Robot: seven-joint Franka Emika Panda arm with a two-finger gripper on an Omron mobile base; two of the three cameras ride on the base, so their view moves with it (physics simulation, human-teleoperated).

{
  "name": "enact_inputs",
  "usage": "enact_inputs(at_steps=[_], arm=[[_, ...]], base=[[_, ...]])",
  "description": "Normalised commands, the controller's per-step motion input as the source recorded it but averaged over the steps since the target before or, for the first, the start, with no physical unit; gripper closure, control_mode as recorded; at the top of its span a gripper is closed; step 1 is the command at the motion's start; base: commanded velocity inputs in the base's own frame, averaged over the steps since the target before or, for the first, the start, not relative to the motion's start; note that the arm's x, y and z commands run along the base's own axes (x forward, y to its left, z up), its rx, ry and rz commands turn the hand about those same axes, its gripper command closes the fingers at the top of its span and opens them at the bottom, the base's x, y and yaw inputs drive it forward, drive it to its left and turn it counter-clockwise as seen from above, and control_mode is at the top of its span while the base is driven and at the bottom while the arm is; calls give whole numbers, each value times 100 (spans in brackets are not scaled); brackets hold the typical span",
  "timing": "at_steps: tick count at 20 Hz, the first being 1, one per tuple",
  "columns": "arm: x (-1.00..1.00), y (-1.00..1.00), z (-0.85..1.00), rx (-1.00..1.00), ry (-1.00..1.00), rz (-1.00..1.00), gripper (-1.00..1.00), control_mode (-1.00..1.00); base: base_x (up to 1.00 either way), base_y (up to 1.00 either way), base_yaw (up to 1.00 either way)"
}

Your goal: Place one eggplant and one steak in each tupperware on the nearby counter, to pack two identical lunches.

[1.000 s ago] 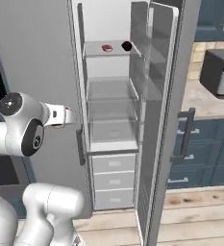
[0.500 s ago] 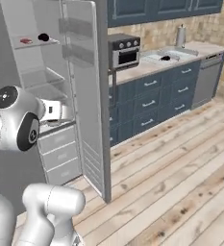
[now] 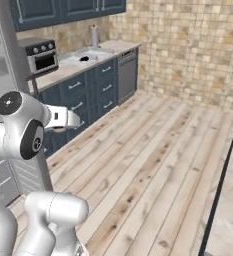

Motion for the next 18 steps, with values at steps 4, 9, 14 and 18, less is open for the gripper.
enact_inputs(at_steps=[4, 9, 14, 18], arm=[[0, 0, 0, 0, 0, 0, 100, 100], [0, 0, 0, 0, 0, 0, 100, 100], [0, 0, 0, 0, 0, 0, 100, 100], [0, 0, 0, 0, 0, 0, 100, 100]], base=[[100, 0, -24], [100, 0, -22], [100, 0, -10], [100, 5, 3]])
